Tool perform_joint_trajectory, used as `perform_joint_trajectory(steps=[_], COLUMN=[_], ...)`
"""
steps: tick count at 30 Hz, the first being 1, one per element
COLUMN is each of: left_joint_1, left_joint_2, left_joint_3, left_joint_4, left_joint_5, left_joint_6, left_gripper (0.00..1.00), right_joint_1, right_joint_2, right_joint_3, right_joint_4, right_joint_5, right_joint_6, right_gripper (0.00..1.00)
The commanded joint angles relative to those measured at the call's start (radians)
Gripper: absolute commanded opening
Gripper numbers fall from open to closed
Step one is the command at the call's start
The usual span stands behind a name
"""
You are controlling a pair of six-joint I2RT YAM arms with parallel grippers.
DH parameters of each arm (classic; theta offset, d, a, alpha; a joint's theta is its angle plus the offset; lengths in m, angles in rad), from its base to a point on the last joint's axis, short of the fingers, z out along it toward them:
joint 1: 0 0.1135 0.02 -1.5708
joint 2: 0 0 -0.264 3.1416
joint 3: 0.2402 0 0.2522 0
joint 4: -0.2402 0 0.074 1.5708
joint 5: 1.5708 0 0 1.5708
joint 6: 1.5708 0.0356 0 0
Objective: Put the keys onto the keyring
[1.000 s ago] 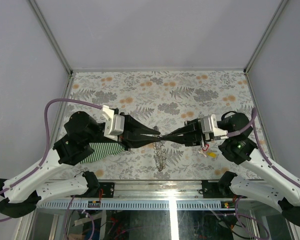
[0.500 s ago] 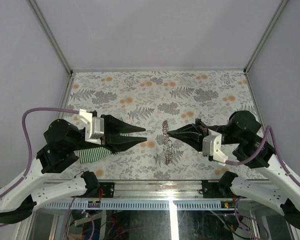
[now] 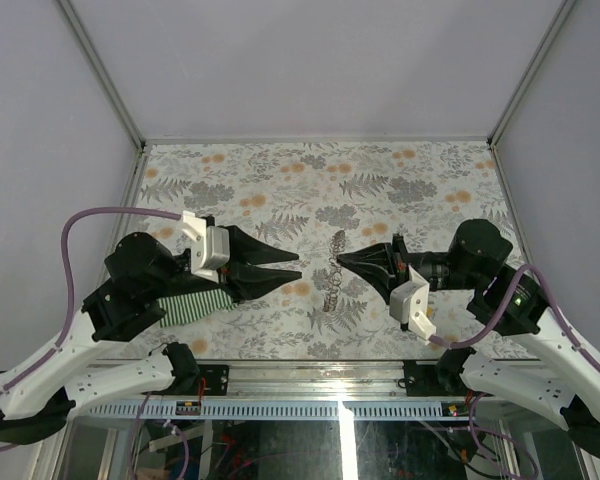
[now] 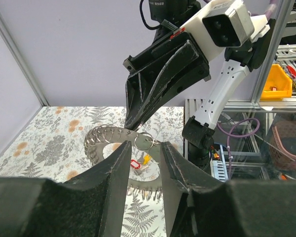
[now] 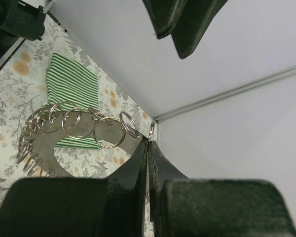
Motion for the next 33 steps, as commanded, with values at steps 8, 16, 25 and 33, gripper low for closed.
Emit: perform_joint_trajectory(steps=[8, 16, 25, 33], left_joint_1=[-0.006, -0.006, -0.005, -0.006], left_joint_2=[0.031, 0.072, 0.103, 0.098], left_joint_3=[0.035, 0.046, 0.075, 0.059], left_joint_4=[-0.007, -0.017, -0.017, -0.003], left_joint_5=[0.017, 0.011, 0.003, -0.002], left_joint_6=[0.024, 0.048, 0.071, 0.054], left_gripper=[0.31, 0.32, 0.31, 0.31], right_joint_1=[0.008, 0.009, 0.010, 0.009], right_joint_2=[0.027, 0.057, 0.166, 0.291], right_joint_3=[0.122, 0.169, 0.376, 0.603], right_joint_4=[-0.053, -0.127, -0.338, -0.562], right_joint_5=[-0.002, 0.008, 0.050, 0.042], right_joint_6=[-0.032, 0.016, 0.344, 0.548], right_gripper=[0.00, 0.00, 0.00, 0.00])
